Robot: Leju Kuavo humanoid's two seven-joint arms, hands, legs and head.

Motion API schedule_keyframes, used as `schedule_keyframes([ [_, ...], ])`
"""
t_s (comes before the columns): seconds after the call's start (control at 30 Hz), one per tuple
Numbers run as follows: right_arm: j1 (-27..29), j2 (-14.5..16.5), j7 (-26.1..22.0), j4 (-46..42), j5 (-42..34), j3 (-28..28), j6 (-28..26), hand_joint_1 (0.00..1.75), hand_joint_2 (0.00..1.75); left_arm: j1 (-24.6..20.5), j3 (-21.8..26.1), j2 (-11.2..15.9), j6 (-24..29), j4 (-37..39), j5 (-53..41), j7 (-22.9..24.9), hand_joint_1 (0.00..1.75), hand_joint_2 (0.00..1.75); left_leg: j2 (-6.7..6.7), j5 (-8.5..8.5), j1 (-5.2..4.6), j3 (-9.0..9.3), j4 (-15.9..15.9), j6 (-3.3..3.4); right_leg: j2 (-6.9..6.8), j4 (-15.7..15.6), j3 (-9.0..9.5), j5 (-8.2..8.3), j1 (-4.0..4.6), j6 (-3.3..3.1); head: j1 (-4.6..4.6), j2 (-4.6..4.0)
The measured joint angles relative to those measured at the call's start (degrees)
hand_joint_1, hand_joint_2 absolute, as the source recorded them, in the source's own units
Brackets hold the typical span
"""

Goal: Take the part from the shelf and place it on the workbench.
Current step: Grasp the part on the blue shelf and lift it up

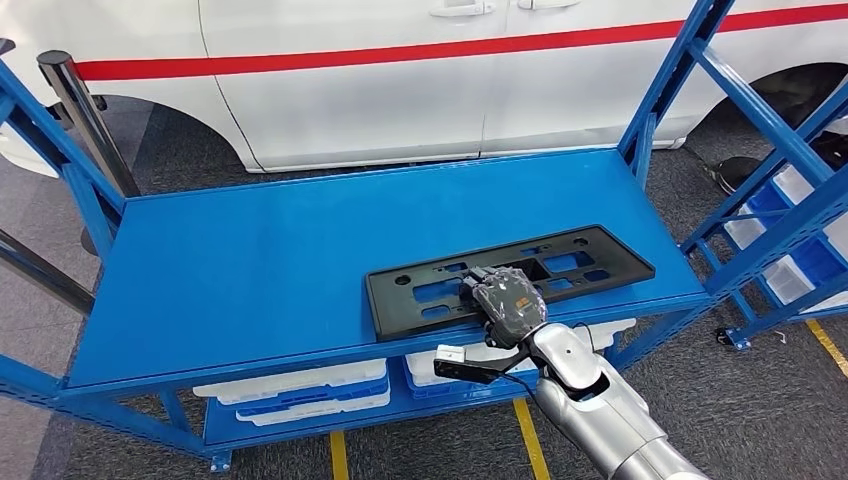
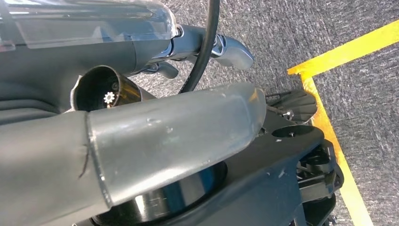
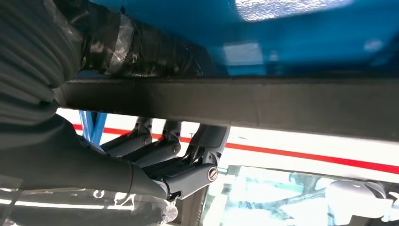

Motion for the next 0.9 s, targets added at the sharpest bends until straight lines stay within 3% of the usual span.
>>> schedule_keyframes([
  [0.43,0.2,0.0,0.2,-0.4,-1.2,0.0,0.1,1.69,1.75,0.0,0.5,-0.1,0.1,0.0,0.0,-0.4,0.00,0.00,0.00,-0.06,0.00,0.08,0.0,0.04,0.00,0.0,0.07,-0.05,0.00,0.00,0.00,0.00],
  [0.47,0.2,0.0,0.2,-0.5,-1.2,0.0,0.0,1.60,1.75,0.0,0.6,-0.1,0.1,0.0,0.0,-0.4,0.00,0.00,0.00,-0.06,0.00,0.08,0.0,0.04,0.00,0.0,0.07,-0.05,0.00,0.00,0.00,0.00],
  [0.5,0.3,0.0,0.2,-0.6,-1.3,0.0,0.0,1.38,1.75,0.1,0.7,-0.1,0.1,0.0,0.0,-0.4,0.00,0.00,0.00,-0.06,0.00,0.08,0.0,0.04,0.00,0.0,0.07,-0.05,0.00,0.00,0.01,0.00],
  [0.53,0.4,0.0,0.3,-0.7,-1.4,0.0,0.0,1.14,1.75,0.1,0.7,-0.1,0.2,0.0,0.0,-0.5,0.00,0.00,0.00,-0.06,0.00,0.08,0.0,0.04,0.00,0.0,0.07,-0.05,0.00,0.00,0.00,0.00],
  [0.6,0.7,0.0,0.5,-0.9,-1.7,0.0,-0.1,0.49,1.75,0.1,0.9,-0.1,0.2,0.0,0.0,-0.5,0.00,0.00,0.00,-0.07,0.00,0.08,0.0,0.04,0.00,0.0,0.07,-0.05,0.00,0.00,0.00,0.00],
  [0.67,1.0,0.0,0.6,-1.2,-1.8,0.0,-0.2,0.09,1.75,0.1,0.9,-0.2,0.2,0.0,0.0,-0.5,0.00,0.00,0.01,-0.08,0.00,0.09,0.0,0.03,0.01,0.0,0.07,-0.06,0.00,0.00,0.00,0.00],
  [0.7,1.2,-0.1,0.6,-1.3,-1.8,0.0,-0.2,0.00,1.75,0.1,0.9,-0.2,0.2,0.0,0.0,-0.5,0.00,0.00,0.01,-0.09,0.00,0.09,0.0,0.02,0.01,0.0,0.07,-0.06,0.00,-0.01,0.00,0.00],
  [0.9,2.3,-0.2,0.8,-1.7,-1.8,0.0,-0.2,0.00,1.75,0.1,1.0,-0.2,0.2,0.0,-0.1,-0.7,0.00,0.00,0.02,-0.11,0.00,0.10,0.0,0.01,0.06,0.0,0.07,-0.07,0.00,-0.02,0.01,0.00],
])
